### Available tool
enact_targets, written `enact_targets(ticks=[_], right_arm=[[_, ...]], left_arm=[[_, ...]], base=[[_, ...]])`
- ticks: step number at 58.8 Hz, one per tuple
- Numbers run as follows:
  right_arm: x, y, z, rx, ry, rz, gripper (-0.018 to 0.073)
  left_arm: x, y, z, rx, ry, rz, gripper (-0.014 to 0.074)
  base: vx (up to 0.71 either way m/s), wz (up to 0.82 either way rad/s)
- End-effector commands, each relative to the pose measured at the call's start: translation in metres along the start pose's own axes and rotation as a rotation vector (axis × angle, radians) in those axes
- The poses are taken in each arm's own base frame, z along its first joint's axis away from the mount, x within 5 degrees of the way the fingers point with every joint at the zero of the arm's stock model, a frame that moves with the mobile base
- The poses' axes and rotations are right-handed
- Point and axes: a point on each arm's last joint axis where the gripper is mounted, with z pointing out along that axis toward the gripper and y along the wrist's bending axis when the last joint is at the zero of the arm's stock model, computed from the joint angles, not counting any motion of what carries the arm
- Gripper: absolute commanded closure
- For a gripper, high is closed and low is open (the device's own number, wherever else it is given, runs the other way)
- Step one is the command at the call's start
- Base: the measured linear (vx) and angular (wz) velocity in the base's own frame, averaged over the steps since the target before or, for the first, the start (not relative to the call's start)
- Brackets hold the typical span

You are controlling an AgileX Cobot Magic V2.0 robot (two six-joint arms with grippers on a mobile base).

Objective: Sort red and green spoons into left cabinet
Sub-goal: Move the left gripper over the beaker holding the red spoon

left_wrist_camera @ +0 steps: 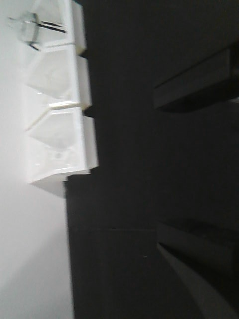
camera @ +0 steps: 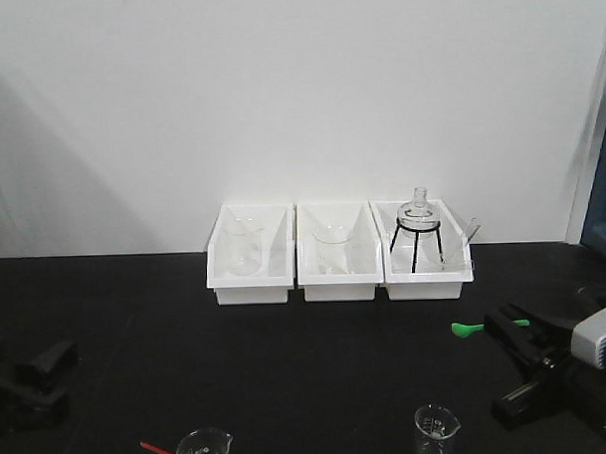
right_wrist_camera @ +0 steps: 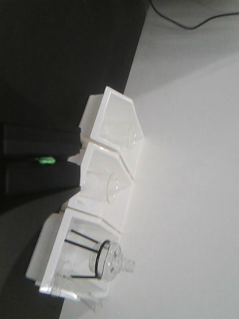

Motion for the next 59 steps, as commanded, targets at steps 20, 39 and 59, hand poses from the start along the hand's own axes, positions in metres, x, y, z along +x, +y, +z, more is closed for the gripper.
enact_targets(ticks=[20, 39, 59], right_arm=[[-0.044, -0.005, -0.023, 0.131, -0.043, -0.115, 0.0564], [-0.043, -0.006, -0.023, 0.137, -0.023, -0.114, 0.0564], [-0.043, -0.006, -0.023, 0.137, -0.023, -0.114, 0.0564]], left_arm=[[0.060, -0.035, 0.034, 0.122, -0.079, 0.060, 0.0043], [0.106, -0.038, 0.023, 0.149, -0.233, 0.067, 0.0043], [0.125, -0.045, 0.046, 0.212, -0.348, 0.040, 0.0043]], base=[[0.00, 0.00], [0.00, 0.00], [0.00, 0.00]])
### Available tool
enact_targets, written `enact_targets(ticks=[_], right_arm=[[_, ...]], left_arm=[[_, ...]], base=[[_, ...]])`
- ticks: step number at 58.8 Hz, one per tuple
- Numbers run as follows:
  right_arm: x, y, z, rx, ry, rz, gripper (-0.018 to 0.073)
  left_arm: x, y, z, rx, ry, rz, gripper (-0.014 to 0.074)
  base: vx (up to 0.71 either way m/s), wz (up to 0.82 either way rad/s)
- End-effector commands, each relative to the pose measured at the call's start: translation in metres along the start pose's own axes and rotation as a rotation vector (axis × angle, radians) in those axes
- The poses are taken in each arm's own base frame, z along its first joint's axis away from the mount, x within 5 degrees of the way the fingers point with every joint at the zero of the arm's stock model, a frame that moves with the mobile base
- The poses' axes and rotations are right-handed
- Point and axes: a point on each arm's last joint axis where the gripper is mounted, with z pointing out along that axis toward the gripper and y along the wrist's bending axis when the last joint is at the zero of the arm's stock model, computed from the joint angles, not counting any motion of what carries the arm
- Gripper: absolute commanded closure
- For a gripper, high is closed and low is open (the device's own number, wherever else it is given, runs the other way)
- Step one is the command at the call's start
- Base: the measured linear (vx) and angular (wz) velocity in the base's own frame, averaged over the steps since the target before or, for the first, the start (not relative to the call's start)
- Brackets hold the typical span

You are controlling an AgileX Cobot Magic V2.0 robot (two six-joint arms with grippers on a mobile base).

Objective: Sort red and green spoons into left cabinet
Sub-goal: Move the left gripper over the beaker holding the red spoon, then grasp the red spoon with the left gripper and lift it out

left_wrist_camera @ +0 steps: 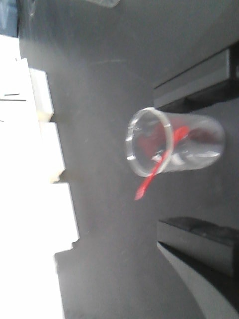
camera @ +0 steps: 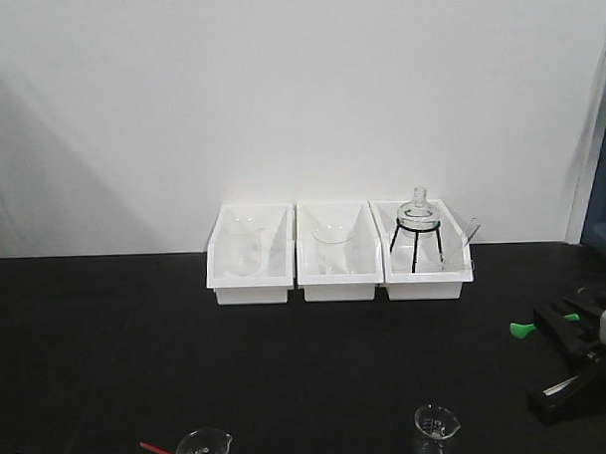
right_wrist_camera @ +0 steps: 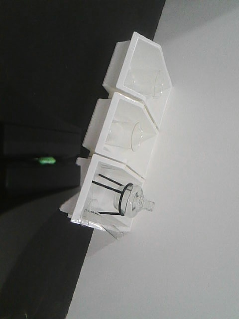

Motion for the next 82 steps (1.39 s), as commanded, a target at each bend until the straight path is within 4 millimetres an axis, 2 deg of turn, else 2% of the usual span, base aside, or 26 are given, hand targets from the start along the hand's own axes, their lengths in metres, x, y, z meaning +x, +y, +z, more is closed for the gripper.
enact_targets(ticks=[1, 12, 34, 52, 73, 82], right_arm=[[-0.020, -0.004, -0.002, 0.012, -0.121, -0.004, 0.0564], [-0.020, -0.004, -0.002, 0.012, -0.121, -0.004, 0.0564], [-0.020, -0.004, -0.002, 0.013, -0.121, -0.003, 0.0564], [-0.020, -0.004, -0.002, 0.013, -0.121, -0.003, 0.0564], [-0.020, -0.004, -0.002, 0.013, -0.121, -0.003, 0.0564], [-0.020, -0.004, -0.002, 0.013, -0.121, -0.003, 0.0564]], left_arm=[[-0.016, -0.001, 0.004, 0.008, -0.208, -0.037, 0.0043], [-0.008, -0.001, 0.013, 0.002, -0.194, -0.061, 0.0043], [-0.029, 0.000, 0.031, -0.009, -0.289, -0.069, 0.0043], [-0.039, 0.000, 0.049, -0.009, -0.270, -0.068, 0.0043], [-0.034, 0.000, 0.052, -0.012, -0.196, -0.071, 0.0158], [-0.033, 0.002, 0.052, -0.038, -0.194, -0.088, 0.0175]], base=[[0.00, 0.00], [0.00, 0.00], [0.00, 0.00], [0.00, 0.00], [0.00, 0.00], [0.00, 0.00]])
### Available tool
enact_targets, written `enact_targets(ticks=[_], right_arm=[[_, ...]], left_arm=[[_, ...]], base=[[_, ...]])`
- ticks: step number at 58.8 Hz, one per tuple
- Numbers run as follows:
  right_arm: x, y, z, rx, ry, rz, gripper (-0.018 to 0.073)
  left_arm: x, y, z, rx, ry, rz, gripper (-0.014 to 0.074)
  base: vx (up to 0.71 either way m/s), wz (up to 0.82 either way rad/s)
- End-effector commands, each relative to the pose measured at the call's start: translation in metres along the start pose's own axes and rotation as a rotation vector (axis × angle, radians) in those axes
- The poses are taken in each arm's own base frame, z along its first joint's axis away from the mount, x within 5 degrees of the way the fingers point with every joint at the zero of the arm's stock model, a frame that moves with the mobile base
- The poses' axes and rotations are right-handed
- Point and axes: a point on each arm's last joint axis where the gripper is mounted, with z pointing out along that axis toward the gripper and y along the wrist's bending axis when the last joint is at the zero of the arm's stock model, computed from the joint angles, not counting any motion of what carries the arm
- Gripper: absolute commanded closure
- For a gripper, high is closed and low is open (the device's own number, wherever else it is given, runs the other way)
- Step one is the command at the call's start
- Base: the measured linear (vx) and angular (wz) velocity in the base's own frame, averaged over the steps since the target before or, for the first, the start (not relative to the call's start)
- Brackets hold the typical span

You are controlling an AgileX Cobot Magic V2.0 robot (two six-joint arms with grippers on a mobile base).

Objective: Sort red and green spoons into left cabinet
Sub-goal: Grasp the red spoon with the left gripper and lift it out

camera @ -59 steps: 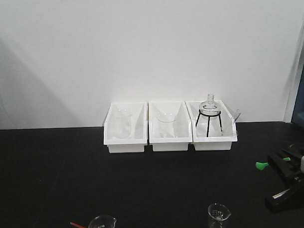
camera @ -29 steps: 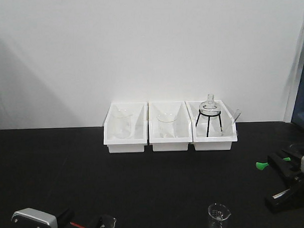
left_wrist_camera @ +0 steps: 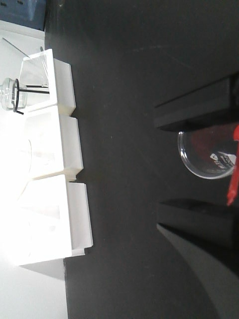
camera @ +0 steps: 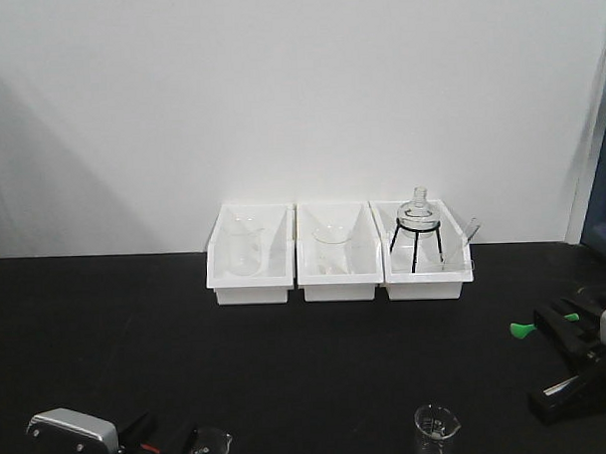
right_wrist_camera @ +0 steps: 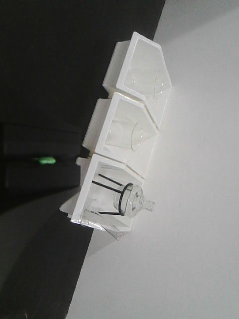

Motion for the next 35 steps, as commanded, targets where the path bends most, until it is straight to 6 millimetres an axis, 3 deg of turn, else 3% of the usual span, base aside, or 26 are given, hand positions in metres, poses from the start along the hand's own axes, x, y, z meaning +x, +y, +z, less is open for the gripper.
enact_targets(ticks=[1, 35], right_arm=[[-0.0204, -0.0037, -0.0020, 0.013, -0.121, -0.003, 0.0564], [-0.0204, -0.0037, -0.0020, 0.013, -0.121, -0.003, 0.0564]], left_arm=[[-0.0203, 0.0003, 0.0010, -0.019, -0.128, -0.025, 0.0175], [-0.0139, 0.0031, 0.0015, -0.050, -0.059, -0.085, 0.0175]], base=[[0.00, 0.00], [0.00, 0.00]])
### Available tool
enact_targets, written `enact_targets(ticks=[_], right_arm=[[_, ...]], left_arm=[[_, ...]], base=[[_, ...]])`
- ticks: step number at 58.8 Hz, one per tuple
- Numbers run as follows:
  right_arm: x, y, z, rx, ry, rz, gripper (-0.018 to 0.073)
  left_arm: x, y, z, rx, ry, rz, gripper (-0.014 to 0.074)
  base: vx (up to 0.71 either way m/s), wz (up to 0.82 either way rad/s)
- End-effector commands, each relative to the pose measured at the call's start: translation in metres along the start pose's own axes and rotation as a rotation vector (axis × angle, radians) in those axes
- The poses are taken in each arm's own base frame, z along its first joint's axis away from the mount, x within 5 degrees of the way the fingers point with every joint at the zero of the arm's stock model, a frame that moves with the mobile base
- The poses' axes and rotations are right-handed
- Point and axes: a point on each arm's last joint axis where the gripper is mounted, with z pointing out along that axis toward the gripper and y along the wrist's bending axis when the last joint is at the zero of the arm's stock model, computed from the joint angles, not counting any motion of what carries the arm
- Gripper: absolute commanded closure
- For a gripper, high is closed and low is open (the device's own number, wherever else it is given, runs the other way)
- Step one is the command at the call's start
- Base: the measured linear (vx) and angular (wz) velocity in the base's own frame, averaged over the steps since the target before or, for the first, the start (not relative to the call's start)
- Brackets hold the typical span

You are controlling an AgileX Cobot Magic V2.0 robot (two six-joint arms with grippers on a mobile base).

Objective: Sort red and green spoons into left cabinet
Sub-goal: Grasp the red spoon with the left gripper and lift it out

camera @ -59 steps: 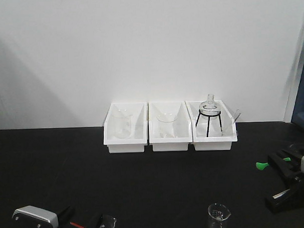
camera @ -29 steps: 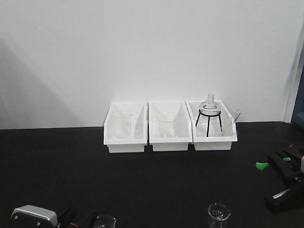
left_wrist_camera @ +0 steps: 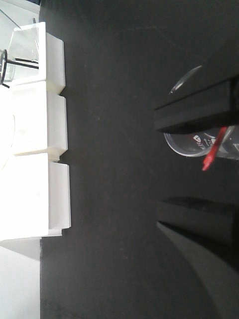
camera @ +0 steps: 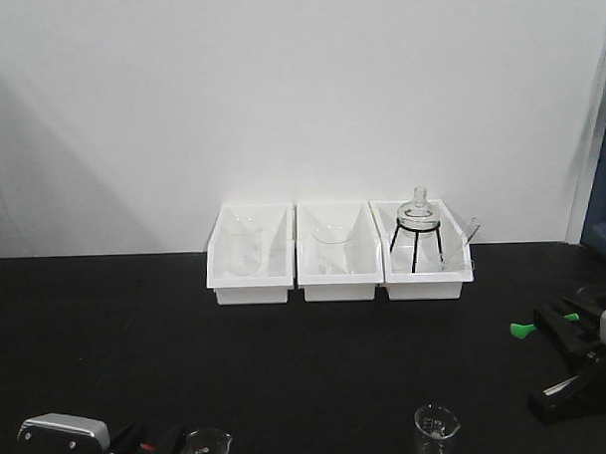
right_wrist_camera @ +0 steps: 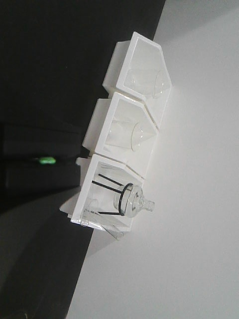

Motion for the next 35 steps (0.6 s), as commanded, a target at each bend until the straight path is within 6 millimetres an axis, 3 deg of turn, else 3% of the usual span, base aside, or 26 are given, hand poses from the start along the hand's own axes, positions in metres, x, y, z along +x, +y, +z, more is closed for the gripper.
enact_targets(ticks=[1, 21, 35], right_arm=[[-0.0204, -0.0038, -0.0020, 0.013, -0.121, -0.003, 0.0564], [-0.0204, -0.0038, -0.0020, 0.013, -0.121, -0.003, 0.0564], [-0.0207, -0.0037, -0.0020, 0.012, -0.124, -0.003, 0.0564]], left_arm=[[-0.0187, -0.0038, 0.0005, 0.017, -0.108, -0.019, 0.0175], [-0.0164, -0.0098, 0.0004, 0.082, -0.083, 0.012, 0.0216], [-0.0164, -0.0092, 0.0005, 0.075, -0.083, 0.008, 0.0473]], base=[[0.00, 0.00], [0.00, 0.00], [0.00, 0.00]])
